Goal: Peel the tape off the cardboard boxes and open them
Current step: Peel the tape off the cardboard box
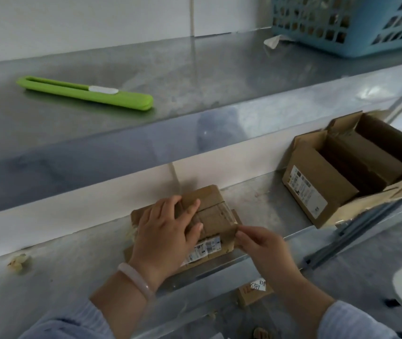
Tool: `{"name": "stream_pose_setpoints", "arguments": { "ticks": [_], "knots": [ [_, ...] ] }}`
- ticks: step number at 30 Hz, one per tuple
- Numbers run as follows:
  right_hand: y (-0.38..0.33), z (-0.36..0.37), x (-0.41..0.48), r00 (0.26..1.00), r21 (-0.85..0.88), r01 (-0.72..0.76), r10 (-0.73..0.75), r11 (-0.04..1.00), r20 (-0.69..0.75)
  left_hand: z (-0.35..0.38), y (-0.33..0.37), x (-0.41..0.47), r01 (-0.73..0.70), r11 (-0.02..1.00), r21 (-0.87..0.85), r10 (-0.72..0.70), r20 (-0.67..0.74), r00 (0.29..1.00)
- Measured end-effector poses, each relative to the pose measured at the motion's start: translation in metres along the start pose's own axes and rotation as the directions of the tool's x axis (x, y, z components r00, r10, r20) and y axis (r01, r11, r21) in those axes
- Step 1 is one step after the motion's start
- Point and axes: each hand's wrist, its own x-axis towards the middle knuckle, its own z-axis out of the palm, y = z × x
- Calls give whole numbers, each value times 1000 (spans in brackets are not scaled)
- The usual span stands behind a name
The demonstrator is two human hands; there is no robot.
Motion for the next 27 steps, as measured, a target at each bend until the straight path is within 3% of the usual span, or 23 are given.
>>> {"name": "stream_pose_setpoints", "arguments": {
  "ticks": [5, 18, 27],
  "knots": [
    [-9, 3, 0, 995, 19, -19, 21, 1000, -93, 1, -2, 3, -11, 1000, 10, 11, -14, 1000],
    [-16, 6, -1, 998, 192, -55, 58, 980, -8, 1, -16, 2, -81, 997, -9, 81, -10, 997],
    [-16, 9, -9, 995, 104, -25, 35, 994, -95, 2, -16, 1, -77, 997, -15, 77, -4, 997]
  ]
}}
